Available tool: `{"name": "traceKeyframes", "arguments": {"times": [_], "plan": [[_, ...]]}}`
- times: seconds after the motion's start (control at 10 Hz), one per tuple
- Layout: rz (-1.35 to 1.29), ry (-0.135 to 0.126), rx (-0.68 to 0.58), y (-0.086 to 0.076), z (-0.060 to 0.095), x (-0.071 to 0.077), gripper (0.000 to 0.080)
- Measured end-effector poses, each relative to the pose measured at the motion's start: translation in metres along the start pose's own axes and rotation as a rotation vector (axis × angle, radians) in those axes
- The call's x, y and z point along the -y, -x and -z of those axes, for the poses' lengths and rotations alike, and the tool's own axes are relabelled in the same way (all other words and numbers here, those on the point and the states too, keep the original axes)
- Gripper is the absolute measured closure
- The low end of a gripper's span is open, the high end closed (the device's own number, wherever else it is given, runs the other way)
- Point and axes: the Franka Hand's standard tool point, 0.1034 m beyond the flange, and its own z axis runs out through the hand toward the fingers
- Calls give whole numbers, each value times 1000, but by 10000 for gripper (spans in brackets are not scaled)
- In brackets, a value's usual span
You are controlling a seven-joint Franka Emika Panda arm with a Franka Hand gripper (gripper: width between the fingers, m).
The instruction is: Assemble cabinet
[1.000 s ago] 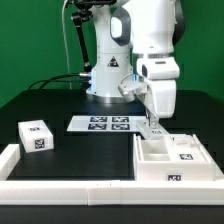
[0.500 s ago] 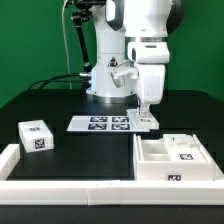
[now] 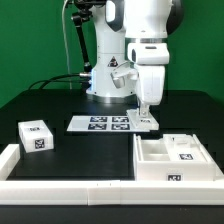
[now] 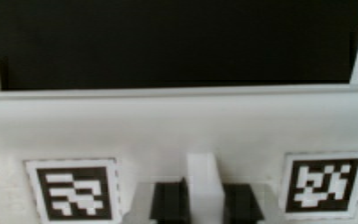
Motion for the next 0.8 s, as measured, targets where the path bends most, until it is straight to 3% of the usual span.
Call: {"name": "traceKeyframes", "arguments": {"times": [0.3, 0.8], "plan": [[-80, -50, 26, 1, 0, -17, 729], [-81, -48, 24, 2, -1, -16, 729]]}}
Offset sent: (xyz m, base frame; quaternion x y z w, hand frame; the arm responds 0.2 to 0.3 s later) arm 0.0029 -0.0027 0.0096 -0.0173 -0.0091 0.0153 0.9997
